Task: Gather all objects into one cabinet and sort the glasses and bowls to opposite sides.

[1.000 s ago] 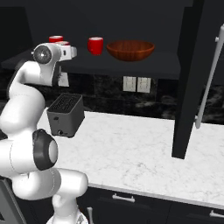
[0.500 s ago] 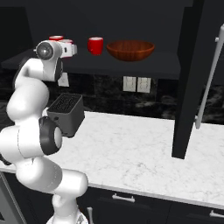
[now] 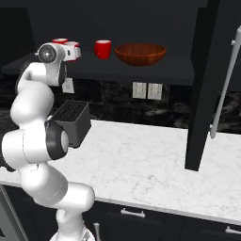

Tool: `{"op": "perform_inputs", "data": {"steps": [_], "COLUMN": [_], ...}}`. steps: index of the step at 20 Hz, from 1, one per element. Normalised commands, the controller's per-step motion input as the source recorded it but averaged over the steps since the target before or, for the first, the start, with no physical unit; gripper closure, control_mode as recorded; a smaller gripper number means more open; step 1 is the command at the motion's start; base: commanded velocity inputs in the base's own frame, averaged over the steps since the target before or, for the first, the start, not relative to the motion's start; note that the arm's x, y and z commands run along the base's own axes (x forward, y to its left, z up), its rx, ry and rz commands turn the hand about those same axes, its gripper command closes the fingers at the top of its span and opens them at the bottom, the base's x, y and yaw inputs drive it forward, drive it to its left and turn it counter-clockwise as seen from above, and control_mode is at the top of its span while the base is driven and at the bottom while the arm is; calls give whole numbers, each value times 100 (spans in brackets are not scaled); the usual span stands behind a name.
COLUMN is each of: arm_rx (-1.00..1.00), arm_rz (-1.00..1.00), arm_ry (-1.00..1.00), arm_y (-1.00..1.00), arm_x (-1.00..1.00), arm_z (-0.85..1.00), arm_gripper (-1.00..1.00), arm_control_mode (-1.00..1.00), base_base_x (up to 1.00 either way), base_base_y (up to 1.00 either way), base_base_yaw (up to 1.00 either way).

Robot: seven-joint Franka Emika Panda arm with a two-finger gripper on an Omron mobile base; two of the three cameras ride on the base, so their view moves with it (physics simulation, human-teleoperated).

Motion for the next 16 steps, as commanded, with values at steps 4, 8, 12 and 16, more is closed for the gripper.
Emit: {"op": "perform_inputs", "data": {"steps": [4, 8, 12, 16], "arm_rx": [0, 0, 6, 14], "arm_rz": [10, 12, 3, 0], "arm_ry": [0, 0, 0, 0], "arm_y": [7, 0, 0, 0], "arm_x": [43, -6, -76, -92], "arm_z": [-39, -3, 44, 66], "arm_gripper": [-100, -100, -100, -100], "arm_control_mode": [-100, -100, -100, -100], "base_base_x": [0, 0, 0, 0], "base_base_y": [0, 0, 0, 0], "base_base_yaw": [0, 0, 0, 0]}}
